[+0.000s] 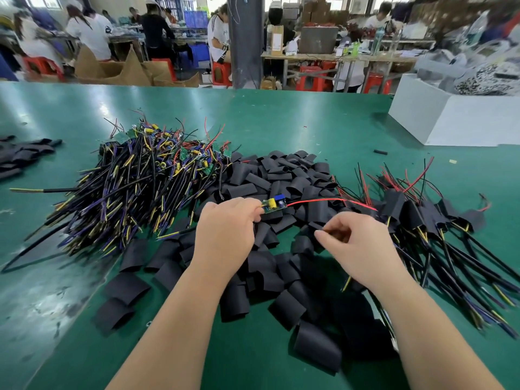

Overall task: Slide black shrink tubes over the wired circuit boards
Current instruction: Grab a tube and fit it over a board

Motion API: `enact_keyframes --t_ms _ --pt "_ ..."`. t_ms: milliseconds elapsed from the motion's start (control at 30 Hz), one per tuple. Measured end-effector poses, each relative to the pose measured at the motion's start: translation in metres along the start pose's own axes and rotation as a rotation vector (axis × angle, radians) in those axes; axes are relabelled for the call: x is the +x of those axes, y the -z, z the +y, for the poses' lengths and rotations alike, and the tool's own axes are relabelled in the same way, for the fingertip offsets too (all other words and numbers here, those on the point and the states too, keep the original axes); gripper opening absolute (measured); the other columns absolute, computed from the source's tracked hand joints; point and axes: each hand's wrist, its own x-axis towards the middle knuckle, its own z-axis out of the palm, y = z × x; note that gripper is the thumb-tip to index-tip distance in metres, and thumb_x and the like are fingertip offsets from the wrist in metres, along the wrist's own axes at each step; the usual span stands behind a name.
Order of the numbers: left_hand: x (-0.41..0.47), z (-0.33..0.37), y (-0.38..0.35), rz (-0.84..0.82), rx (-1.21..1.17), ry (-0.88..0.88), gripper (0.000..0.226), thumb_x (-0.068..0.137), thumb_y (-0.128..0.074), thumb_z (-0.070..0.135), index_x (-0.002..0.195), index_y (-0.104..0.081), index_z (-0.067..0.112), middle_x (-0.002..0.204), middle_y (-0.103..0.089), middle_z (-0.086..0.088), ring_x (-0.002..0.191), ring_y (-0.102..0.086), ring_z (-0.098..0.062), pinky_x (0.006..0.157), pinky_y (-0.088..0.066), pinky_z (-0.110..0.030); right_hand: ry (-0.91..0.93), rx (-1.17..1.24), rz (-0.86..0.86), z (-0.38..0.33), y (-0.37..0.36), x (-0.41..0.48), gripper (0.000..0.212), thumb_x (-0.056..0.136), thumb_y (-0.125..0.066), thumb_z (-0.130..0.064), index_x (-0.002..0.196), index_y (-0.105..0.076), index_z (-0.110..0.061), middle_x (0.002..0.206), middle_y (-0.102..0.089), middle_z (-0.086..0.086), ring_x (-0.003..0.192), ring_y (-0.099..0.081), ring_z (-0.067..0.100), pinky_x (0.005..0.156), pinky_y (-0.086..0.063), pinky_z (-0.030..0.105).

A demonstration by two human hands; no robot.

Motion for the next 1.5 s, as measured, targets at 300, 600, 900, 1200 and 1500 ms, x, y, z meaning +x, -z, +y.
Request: enact_keyframes --t_ms 300,600,900,1200,1500 --pt "-0.001 -0.005 0.002 0.033 -0.023 0.01 0.019 0.085 -0.055 -0.002 0.086 -0.071 0.007 0.074 -0.071 -0.001 0.071 -0.068 -0.02 0.069 -0.045 -0.046 0.42 -0.054 -0.492 -0.024 -0.026 -0.019 0.078 0.065 -0.069 -0.068 0.133 -0.05 -0.036 0.117 -0.045 -0.017 0.11 -0.044 0.0 0.096 -0.037 0.017" --pt "-0.001 -0.004 0.0 0.049 0.006 0.028 0.019 0.08 -0.062 -0.007 0.08 -0.072 0.01 0.069 -0.069 0.002 0.065 -0.064 -0.021 0.067 -0.042 -0.047 0.451 -0.062 -0.46 -0.042 -0.052 -0.024 0.053 0.089 -0.061 -0.025 0.137 -0.04 -0.033 0.129 -0.042 -0.009 0.115 -0.051 0.019 0.094 -0.044 0.035" --pt "-0.001 -0.004 0.003 0.087 -0.056 0.137 0.024 0.088 -0.046 0.014 0.084 -0.069 0.017 0.074 -0.069 0.006 0.067 -0.061 -0.02 0.073 -0.034 -0.04 0.38 0.206 -0.06 -0.039 -0.043 -0.023 0.039 0.077 -0.076 -0.021 0.114 -0.067 -0.019 0.109 -0.062 -0.013 0.102 -0.058 0.008 0.094 -0.044 0.023" --pt "0.001 -0.005 0.004 0.189 -0.235 0.141 0.022 0.09 -0.05 0.011 0.083 -0.071 0.011 0.059 -0.057 0.015 0.042 -0.032 0.001 0.059 -0.03 -0.037 -0.52 1.771 0.262 -0.01 0.008 0.009 0.013 0.093 -0.05 0.0 0.103 -0.056 -0.006 0.095 -0.071 0.014 0.088 -0.072 0.022 0.067 -0.056 0.021" --pt "0.0 -0.007 0.002 0.171 -0.216 0.111 0.02 0.091 -0.056 0.006 0.085 -0.073 0.013 0.066 -0.064 0.007 0.039 -0.033 -0.005 0.058 -0.032 -0.038 -0.497 1.985 0.279 -0.004 0.015 0.013 0.032 0.071 -0.069 -0.016 0.099 -0.06 -0.005 0.09 -0.074 0.008 0.103 -0.068 0.016 0.061 -0.053 0.02"
